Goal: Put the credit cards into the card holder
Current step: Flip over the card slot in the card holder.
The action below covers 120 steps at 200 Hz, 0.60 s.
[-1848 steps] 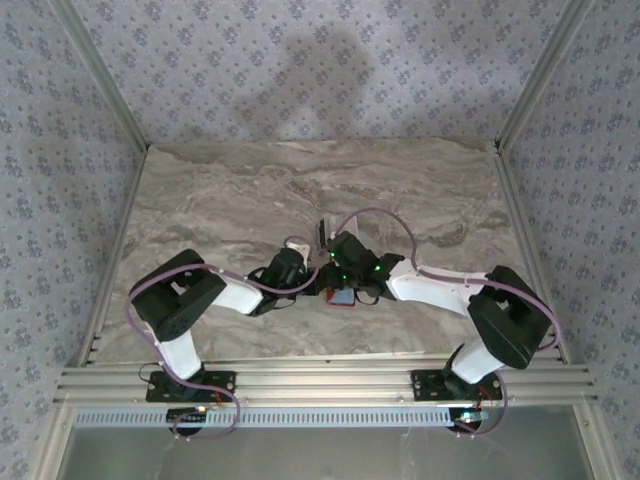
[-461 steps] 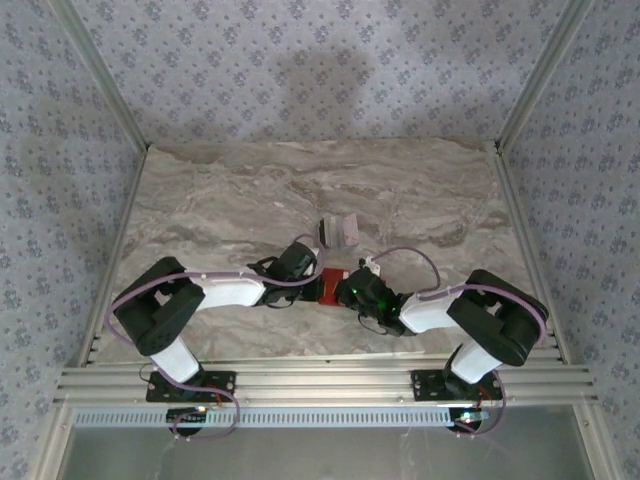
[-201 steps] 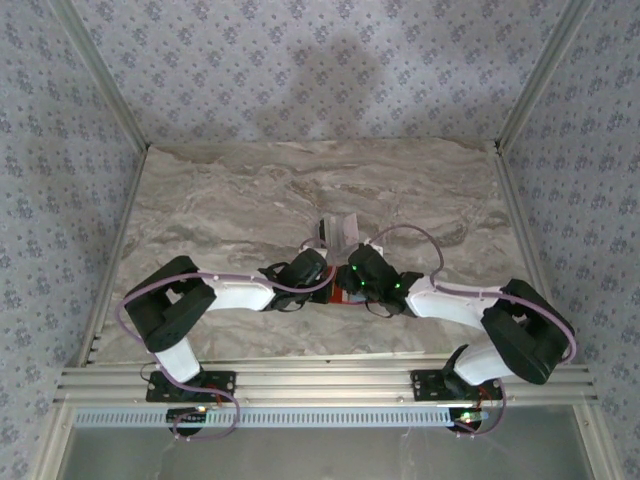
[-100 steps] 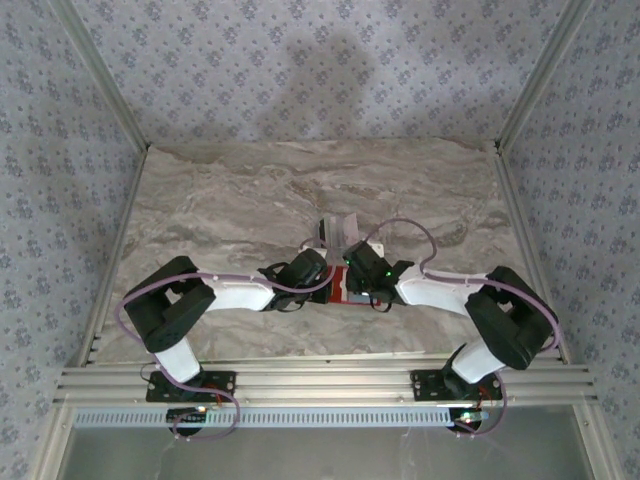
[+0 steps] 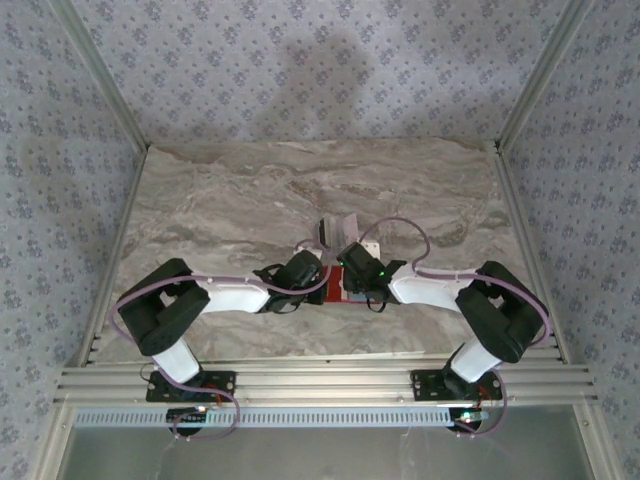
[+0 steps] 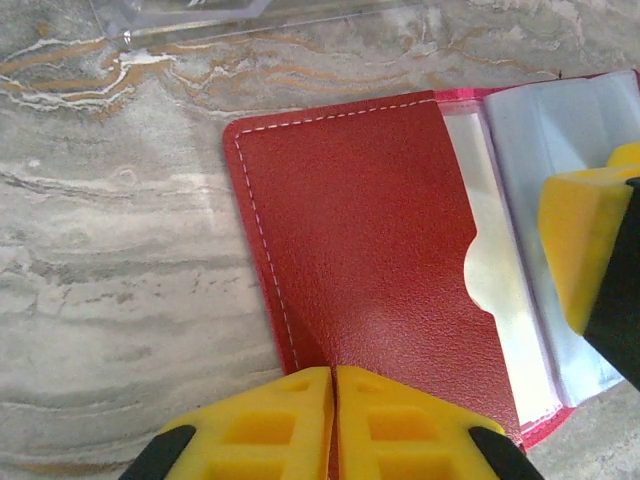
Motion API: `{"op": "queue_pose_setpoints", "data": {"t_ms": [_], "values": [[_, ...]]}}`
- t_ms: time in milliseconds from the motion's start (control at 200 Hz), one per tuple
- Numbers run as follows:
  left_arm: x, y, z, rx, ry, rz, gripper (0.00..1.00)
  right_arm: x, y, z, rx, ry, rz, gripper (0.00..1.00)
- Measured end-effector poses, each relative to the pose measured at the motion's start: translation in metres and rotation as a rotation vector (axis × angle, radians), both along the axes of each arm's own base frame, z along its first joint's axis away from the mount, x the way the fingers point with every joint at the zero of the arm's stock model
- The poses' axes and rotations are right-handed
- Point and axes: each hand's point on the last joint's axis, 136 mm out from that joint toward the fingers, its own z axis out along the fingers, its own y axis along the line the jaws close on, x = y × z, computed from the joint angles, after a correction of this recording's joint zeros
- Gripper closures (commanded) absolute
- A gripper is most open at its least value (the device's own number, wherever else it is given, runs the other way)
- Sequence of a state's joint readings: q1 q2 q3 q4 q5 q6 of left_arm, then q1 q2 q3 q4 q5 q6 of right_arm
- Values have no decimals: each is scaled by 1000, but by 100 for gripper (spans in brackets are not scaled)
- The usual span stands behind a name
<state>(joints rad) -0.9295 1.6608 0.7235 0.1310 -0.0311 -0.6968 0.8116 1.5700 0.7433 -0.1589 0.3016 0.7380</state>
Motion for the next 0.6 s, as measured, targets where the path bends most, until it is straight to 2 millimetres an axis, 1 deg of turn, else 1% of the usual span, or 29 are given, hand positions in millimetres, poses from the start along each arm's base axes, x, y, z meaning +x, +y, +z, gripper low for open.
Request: {"op": "queue_pose_setpoints", "data": {"t_ms": [410,600], "values": [[0,0,0,0,0,-1,90,1,-10,4,-101,-30,22,54],[0,0,0,0,0,0,90,4,-9,3,-126,-25,38,55]]}}
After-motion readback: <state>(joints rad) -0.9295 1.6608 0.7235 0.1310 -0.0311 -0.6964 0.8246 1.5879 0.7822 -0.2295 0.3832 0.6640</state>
